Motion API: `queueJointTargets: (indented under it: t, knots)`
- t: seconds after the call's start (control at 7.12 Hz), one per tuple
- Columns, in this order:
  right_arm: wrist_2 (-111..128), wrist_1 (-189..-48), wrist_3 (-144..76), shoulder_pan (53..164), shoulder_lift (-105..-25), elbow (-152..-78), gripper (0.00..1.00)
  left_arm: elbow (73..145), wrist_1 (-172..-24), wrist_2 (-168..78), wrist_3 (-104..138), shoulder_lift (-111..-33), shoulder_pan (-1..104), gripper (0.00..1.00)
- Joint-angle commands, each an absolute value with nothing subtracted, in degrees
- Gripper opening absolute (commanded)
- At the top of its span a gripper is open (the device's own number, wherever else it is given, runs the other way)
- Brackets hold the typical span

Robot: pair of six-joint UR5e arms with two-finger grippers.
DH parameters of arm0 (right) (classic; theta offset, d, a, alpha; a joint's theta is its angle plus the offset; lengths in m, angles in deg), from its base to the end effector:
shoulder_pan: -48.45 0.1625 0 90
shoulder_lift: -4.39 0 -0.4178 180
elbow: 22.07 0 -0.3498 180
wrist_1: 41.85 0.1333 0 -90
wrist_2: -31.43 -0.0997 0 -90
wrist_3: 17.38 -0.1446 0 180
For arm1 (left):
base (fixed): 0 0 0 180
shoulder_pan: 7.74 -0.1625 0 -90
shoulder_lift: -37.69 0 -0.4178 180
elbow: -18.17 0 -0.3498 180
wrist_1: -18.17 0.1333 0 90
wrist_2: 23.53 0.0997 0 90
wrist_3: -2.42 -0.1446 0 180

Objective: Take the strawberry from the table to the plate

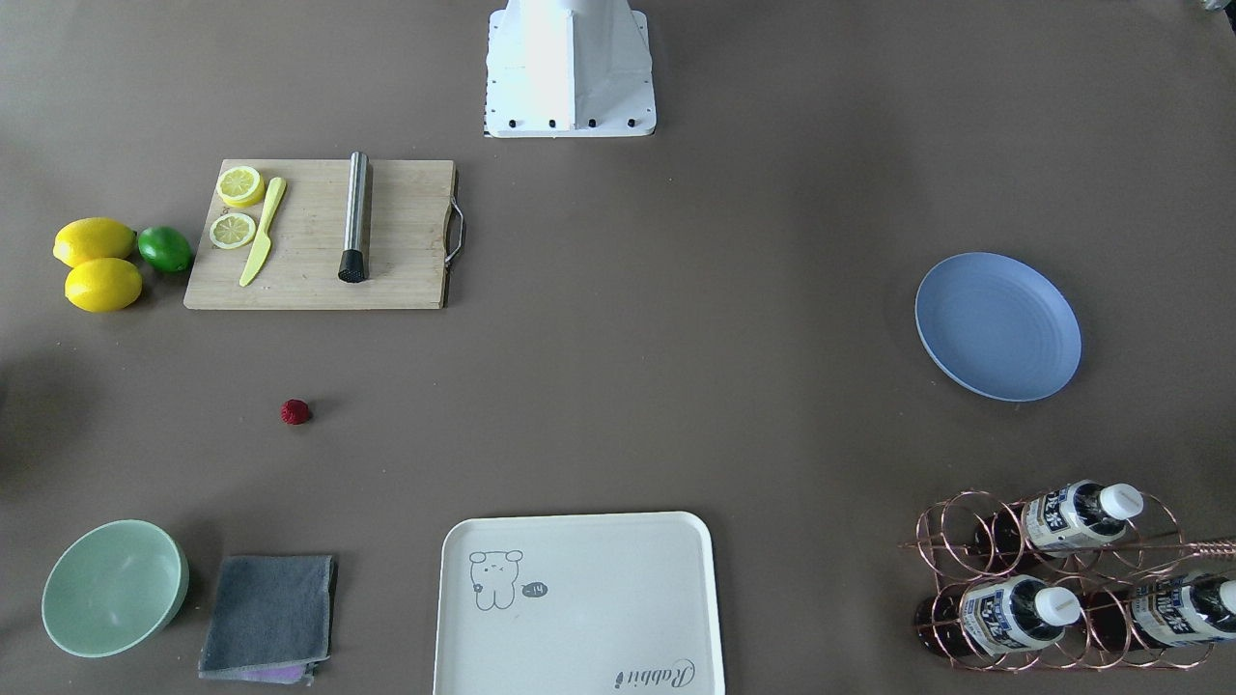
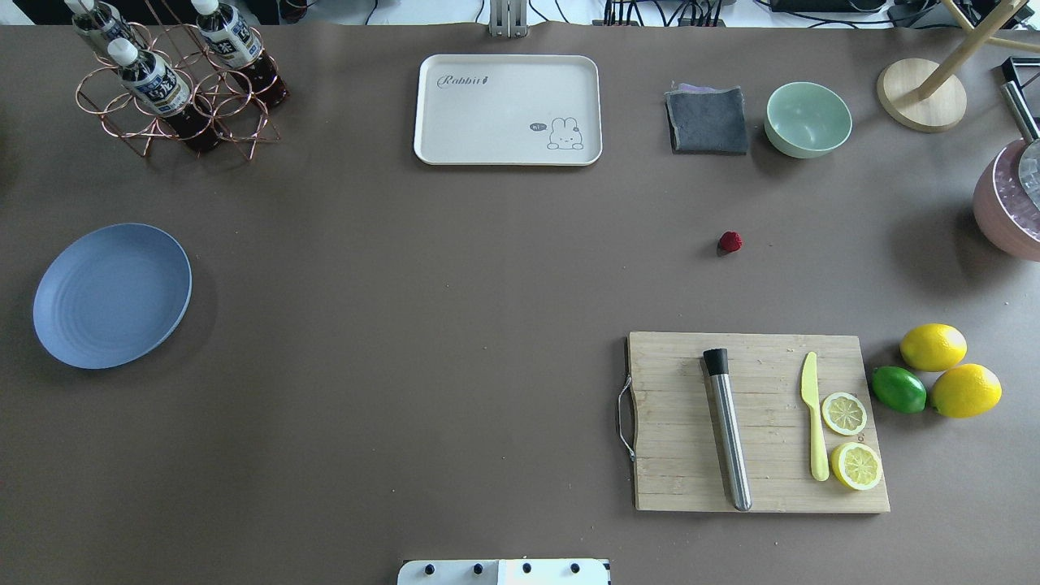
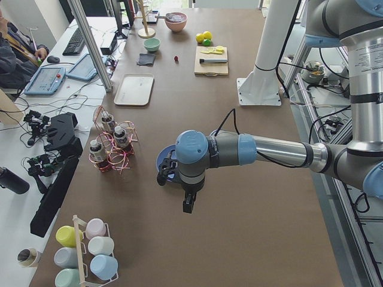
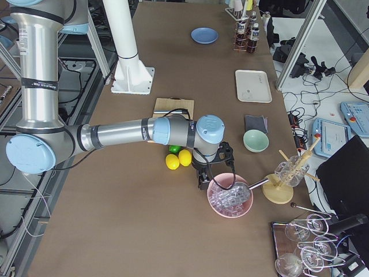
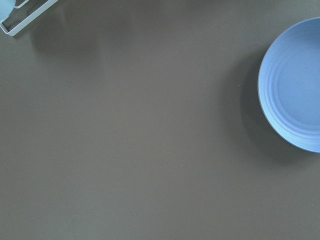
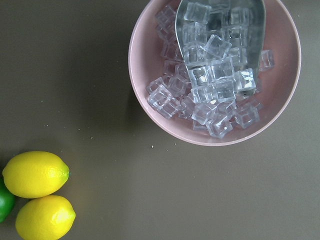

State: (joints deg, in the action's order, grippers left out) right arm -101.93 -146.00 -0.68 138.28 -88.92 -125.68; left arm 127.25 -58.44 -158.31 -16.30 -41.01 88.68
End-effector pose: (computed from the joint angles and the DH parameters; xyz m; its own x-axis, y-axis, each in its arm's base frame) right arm 0.0328 -0.4126 0.6286 0.6957 -0.2446 0.6754 0.2118 0.9683 0.1325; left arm -0.0708 -0.3482 0.6367 0.6965 0.1774 -0.6953 -0.1185 0.9841 0.1324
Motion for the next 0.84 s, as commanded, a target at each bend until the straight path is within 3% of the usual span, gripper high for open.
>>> queueJointTargets:
  t: [0.0, 0.42, 0.7]
  knots:
    - [-101.99, -146.00, -0.68, 138.28, -88.95, -125.60, 1.00, 127.25, -59.95, -160.44, -12.54, -40.88, 88.67, 0.97]
    - [-102.42, -146.00, -0.33, 138.10, -89.30, -125.60, 1.00, 124.62, -72.42, -161.15, -10.16, -37.46, 88.58, 0.97]
    - [-103.13, -145.92, 0.02, 137.84, -89.83, -125.60, 1.00, 123.73, -78.91, -163.28, 1.67, -38.59, 78.80, 0.98]
